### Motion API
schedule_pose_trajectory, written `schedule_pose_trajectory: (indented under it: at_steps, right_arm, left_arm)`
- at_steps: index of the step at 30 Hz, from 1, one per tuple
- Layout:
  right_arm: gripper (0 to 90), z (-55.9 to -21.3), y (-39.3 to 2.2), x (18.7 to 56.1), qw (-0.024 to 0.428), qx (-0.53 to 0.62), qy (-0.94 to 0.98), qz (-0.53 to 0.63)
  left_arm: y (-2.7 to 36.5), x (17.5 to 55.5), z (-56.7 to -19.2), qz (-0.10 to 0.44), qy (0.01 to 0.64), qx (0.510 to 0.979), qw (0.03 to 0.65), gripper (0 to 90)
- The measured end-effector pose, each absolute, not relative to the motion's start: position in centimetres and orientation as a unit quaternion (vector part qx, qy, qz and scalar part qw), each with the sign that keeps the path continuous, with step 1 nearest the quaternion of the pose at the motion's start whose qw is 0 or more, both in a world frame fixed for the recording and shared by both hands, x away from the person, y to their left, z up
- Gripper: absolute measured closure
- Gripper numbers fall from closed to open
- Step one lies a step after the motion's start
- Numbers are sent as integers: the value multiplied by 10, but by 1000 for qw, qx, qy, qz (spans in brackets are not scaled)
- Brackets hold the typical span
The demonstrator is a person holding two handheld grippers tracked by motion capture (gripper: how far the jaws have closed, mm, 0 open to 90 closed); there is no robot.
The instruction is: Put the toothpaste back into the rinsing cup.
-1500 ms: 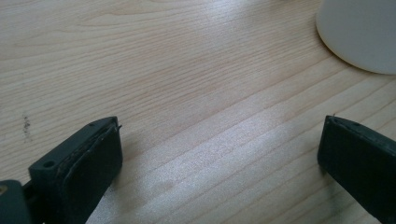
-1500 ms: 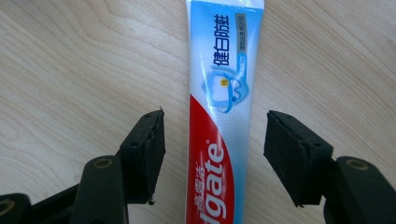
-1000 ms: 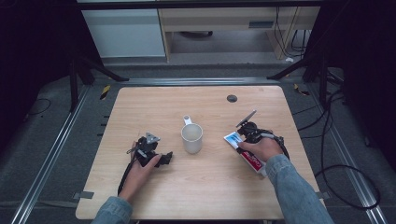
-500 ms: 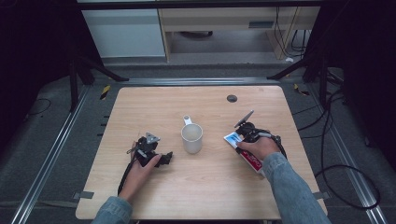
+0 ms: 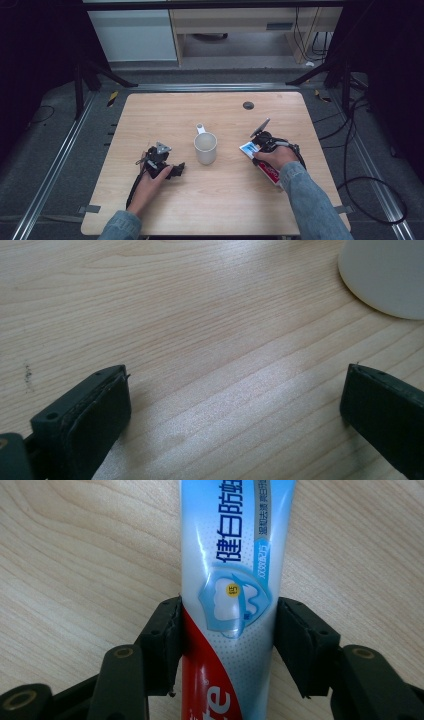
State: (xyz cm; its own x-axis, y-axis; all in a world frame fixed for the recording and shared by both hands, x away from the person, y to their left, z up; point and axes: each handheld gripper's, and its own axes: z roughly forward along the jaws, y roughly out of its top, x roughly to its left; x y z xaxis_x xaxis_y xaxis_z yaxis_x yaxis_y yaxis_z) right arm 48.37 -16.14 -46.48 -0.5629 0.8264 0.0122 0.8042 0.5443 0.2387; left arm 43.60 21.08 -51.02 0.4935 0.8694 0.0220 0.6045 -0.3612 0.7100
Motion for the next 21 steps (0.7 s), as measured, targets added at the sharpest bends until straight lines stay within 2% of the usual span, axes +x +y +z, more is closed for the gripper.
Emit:
schedule_pose_trajectory:
  at_steps: [21]
  right_arm:
    - [478, -467, -159, 488, 42, 461, 881, 98]
  left_arm:
    - [211, 436, -510, 202, 461, 800, 327, 0]
